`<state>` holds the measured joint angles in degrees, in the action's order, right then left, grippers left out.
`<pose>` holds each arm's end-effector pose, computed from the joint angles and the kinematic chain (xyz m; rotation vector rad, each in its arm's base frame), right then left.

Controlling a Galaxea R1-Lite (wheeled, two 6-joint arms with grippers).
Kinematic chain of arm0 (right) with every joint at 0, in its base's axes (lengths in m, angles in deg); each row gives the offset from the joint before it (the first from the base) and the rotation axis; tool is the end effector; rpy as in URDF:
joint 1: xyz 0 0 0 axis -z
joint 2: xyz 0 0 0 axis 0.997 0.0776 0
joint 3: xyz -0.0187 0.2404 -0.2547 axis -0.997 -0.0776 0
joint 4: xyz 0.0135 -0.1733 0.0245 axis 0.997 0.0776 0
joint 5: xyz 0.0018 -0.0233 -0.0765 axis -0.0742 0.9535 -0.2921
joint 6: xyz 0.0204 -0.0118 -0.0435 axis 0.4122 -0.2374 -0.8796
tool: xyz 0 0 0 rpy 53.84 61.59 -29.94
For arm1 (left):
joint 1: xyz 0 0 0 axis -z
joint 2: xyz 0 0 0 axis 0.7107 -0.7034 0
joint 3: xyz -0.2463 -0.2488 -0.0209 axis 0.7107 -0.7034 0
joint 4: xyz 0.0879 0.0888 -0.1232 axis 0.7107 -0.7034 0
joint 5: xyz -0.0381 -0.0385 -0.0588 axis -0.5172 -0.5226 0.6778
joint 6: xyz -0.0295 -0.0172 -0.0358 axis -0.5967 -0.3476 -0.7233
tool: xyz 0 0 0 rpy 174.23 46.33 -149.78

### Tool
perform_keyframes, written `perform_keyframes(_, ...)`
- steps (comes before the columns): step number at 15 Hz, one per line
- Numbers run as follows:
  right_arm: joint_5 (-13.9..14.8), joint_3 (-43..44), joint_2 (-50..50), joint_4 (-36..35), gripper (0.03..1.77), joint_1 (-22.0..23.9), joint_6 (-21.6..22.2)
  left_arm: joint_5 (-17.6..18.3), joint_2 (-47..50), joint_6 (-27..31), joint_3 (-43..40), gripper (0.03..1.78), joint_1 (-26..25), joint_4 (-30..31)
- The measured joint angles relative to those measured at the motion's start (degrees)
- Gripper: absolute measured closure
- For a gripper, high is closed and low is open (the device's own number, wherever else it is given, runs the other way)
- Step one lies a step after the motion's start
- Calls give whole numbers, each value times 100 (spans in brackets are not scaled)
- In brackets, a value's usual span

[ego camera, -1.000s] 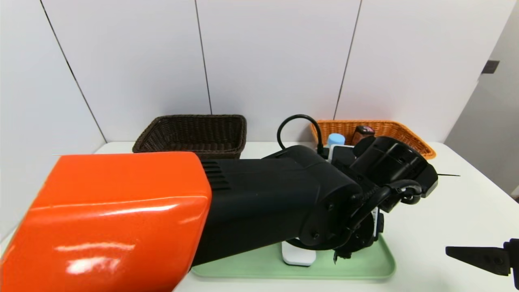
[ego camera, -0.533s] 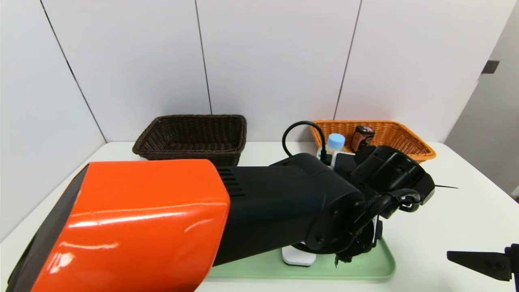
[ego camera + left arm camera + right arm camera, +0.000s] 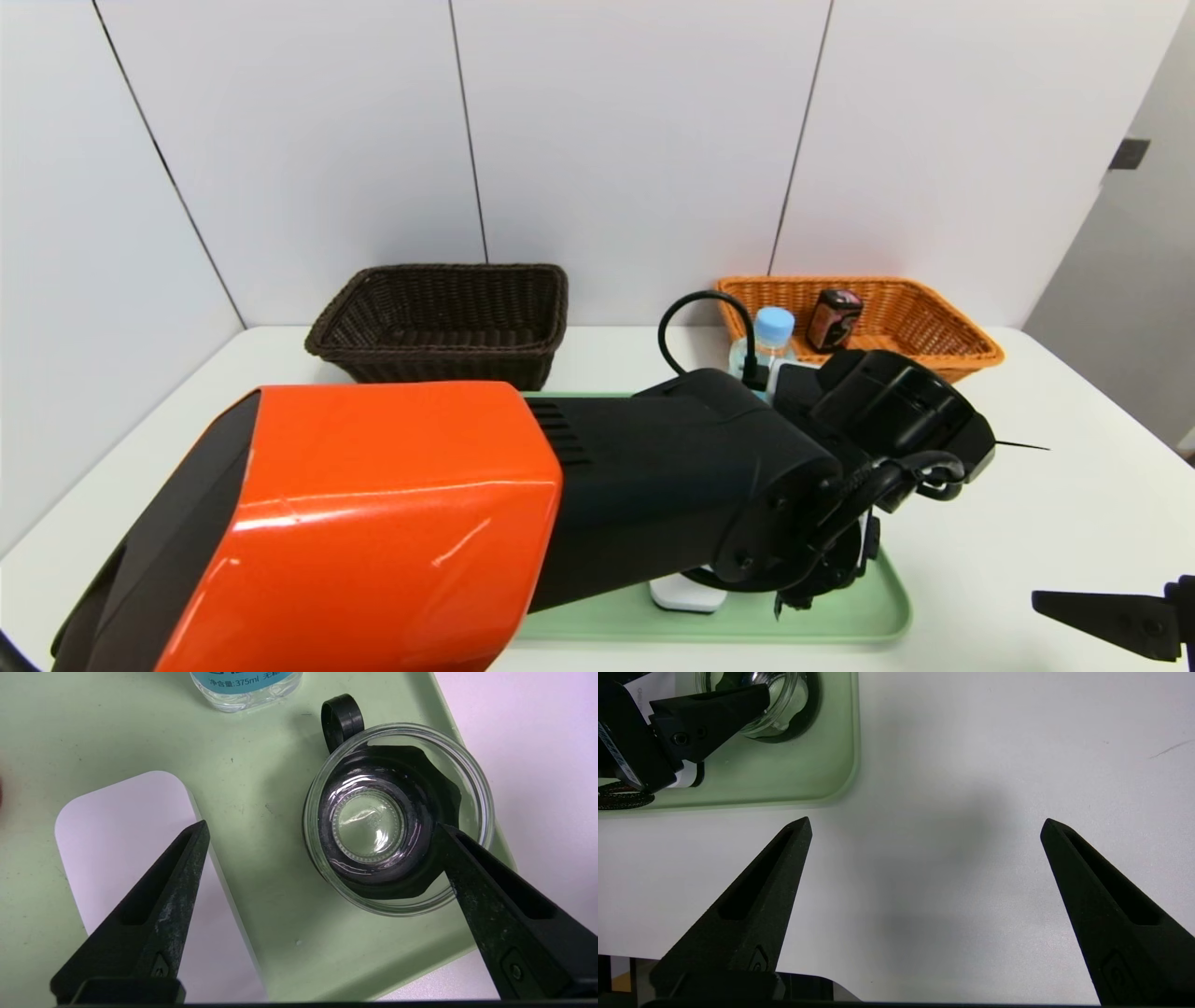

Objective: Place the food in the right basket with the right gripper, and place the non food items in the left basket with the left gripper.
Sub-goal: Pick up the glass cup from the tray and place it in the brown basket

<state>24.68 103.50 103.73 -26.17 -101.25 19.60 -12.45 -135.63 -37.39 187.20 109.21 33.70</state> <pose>0.0696 0.0182 0.2237 0.2261 0.8445 0.0781 0.2348 -0.4360 0.1887 0.0577 0.7653 -0.4720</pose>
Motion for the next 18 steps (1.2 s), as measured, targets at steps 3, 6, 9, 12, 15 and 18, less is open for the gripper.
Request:
perform_keyframes(3,1,-20,-11,-6,10,0,-1,11,-24,9,0,12,0,6)
perform_keyframes(6,6,-22,-13,-5,10,5,-1,20,-55,2,0,12,-2,17)
perform_keyframes(9,1,-22,-13,-5,10,2,0,17,-63,-2,0,12,-2,141)
perform_keyframes(12,1,-22,-13,-5,10,0,0,20,-69,-9,5,12,-2,148)
perform_keyframes(15,0,-22,-24,-2,10,0,-6,34,-74,-11,5,12,-2,148)
perform_keyframes(18,0,-26,-46,0,10,0,-9,41,-77,-17,5,59,-2,146)
